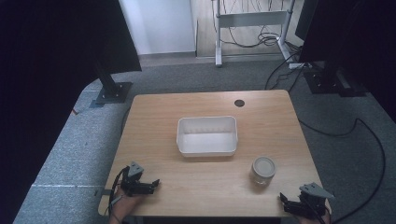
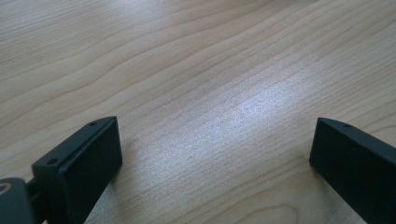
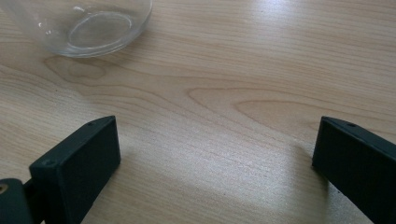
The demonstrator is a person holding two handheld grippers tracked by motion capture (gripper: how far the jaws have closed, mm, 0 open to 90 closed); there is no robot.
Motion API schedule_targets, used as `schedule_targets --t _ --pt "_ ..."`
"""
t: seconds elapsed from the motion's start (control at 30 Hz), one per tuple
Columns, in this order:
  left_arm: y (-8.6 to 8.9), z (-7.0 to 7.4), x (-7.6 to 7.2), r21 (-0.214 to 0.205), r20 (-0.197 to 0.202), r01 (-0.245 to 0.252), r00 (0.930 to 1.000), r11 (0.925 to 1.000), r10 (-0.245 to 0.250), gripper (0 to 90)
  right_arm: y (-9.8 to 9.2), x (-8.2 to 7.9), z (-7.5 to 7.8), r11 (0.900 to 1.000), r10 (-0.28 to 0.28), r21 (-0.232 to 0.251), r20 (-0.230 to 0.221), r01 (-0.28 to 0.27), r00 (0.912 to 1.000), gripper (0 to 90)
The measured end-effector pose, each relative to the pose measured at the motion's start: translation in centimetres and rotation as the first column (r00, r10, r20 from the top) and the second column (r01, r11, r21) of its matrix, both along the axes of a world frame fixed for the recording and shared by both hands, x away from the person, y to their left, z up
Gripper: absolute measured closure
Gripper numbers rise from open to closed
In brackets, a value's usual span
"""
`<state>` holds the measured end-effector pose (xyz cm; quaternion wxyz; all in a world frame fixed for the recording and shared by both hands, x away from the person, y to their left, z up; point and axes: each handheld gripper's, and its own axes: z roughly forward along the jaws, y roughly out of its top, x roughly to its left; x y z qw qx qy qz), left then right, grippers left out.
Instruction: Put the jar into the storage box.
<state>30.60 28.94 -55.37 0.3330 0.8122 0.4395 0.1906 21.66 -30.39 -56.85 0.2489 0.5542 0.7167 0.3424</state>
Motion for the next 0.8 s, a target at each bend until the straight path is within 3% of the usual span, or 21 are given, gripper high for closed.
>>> schedule_targets --t 0.3,0.47,0.8 --pt "0.00 0.00 0.00 0.000 0.000 0.000 1.0000 1.0000 0.000 2.1 -0.14 -0.02 0.01 0.9999 0.016 0.002 -0.001 -0.016 0.9999 0.2" --pt "0.00 0.00 0.00 0.000 0.000 -0.001 1.0000 1.0000 0.001 2.1 -0.35 -0.02 0.06 0.9995 0.013 0.030 -0.001 -0.013 0.9999 0.2" --pt "-0.01 0.00 0.00 -0.001 0.000 -0.001 1.0000 1.0000 0.001 2.1 0.11 0.26 0.34 0.9996 0.027 -0.012 -0.037 -0.027 0.9990 0.6"
